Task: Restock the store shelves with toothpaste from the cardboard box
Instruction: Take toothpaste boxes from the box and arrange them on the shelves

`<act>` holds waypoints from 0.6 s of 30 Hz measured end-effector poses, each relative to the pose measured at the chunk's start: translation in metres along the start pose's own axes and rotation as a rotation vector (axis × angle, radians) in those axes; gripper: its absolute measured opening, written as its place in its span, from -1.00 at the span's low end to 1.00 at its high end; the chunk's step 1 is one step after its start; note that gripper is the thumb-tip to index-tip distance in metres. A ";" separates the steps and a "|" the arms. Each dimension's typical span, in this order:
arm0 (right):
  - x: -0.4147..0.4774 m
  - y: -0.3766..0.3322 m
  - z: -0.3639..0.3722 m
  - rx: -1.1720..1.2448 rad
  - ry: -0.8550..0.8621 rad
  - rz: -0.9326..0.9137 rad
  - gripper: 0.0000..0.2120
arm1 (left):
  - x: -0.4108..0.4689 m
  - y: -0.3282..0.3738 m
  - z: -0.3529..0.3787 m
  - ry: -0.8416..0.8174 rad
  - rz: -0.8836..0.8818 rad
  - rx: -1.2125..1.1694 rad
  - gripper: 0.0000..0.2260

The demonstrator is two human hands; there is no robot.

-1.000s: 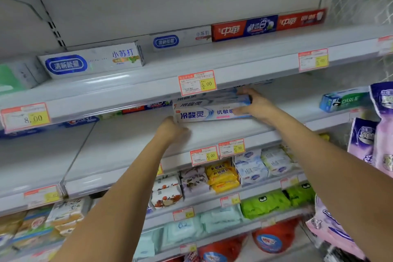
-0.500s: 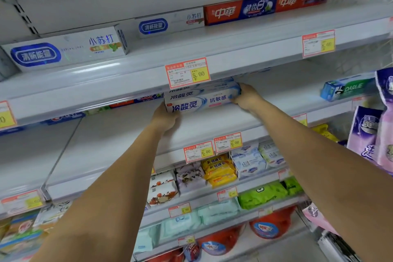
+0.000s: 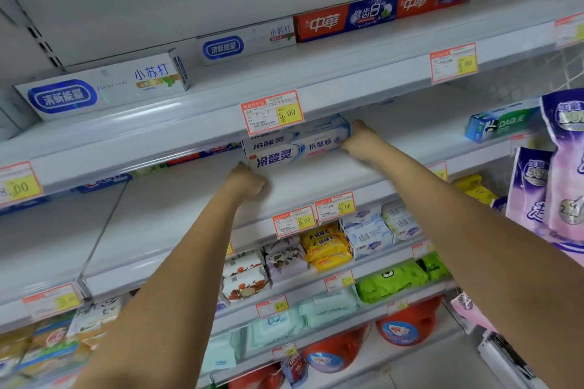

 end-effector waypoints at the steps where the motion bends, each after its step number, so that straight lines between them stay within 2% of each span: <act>1: -0.017 -0.008 -0.007 0.002 0.035 -0.066 -0.67 | -0.014 0.002 -0.003 0.043 0.014 0.024 -0.63; 4: -0.088 -0.027 -0.024 0.100 0.127 -0.271 -0.70 | -0.084 0.014 -0.010 0.409 0.220 -0.161 -0.62; 6: -0.132 -0.019 -0.026 0.157 0.086 -0.297 -0.81 | -0.135 0.019 0.003 0.534 0.396 -0.374 -0.79; 7: -0.151 -0.009 -0.026 0.152 0.069 -0.303 -0.79 | -0.153 0.020 0.018 0.509 0.466 -0.432 -0.88; 8: -0.166 0.004 -0.026 0.128 0.067 -0.297 -0.72 | -0.166 0.021 0.036 0.469 0.511 -0.453 -0.85; 11: -0.200 0.067 -0.015 0.033 0.012 -0.170 -0.59 | -0.189 0.013 0.104 0.282 0.570 -0.420 -0.57; 15: -0.242 0.201 0.001 -0.155 -0.067 0.138 -0.56 | -0.199 -0.011 0.217 -0.031 0.453 -0.421 -0.55; 18: -0.280 0.294 0.011 -0.191 -0.121 0.360 -0.65 | -0.207 -0.035 0.298 -0.211 0.280 -0.295 -0.62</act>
Point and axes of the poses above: each hand's wrist, its own x-axis towards the middle knuckle, its own z-axis out of the palm, y = z × x, the point moved 6 cm from there along x, towards the middle knuckle, and after that the axes turned 15 degrees about x, right-handed, at the moved point
